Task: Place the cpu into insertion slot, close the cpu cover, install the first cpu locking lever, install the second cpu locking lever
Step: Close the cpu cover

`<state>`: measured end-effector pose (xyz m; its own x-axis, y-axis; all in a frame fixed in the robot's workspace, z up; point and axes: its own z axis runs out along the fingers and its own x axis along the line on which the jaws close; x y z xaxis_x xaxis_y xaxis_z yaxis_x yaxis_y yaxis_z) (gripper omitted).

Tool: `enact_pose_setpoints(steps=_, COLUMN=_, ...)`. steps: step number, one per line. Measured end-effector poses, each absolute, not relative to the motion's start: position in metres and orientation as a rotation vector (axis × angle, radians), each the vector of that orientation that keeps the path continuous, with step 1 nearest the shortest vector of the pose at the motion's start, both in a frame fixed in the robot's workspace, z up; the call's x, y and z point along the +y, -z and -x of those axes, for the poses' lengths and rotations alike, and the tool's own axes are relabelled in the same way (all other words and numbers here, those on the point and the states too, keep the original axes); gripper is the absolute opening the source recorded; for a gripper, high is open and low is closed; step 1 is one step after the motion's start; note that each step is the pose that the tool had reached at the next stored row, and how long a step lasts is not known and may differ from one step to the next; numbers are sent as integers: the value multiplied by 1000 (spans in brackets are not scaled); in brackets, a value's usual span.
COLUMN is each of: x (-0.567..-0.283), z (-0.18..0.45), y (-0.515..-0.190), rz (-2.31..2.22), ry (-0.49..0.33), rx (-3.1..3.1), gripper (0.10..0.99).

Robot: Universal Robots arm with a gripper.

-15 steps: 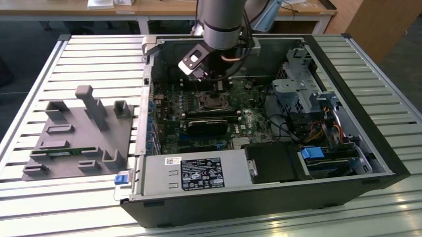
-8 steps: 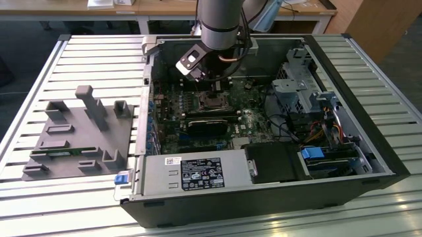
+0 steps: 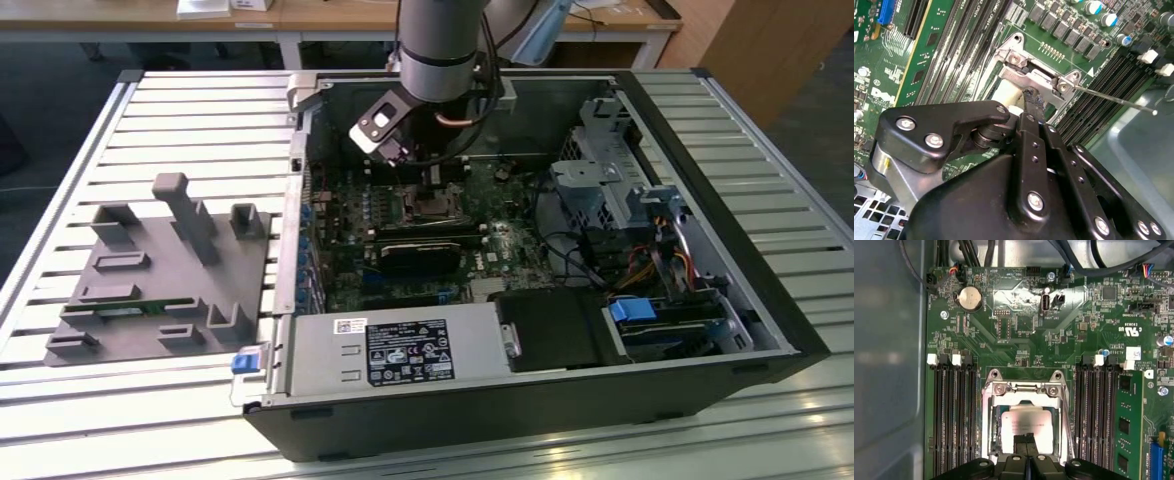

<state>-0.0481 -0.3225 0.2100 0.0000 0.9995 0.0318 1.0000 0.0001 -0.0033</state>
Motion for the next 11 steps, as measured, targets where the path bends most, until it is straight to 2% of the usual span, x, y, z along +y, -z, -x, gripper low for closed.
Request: enact_pose_setpoints(steps=11, x=-323, z=54, y=-207, rz=2204, ry=31, rx=-2204, gripper=106)
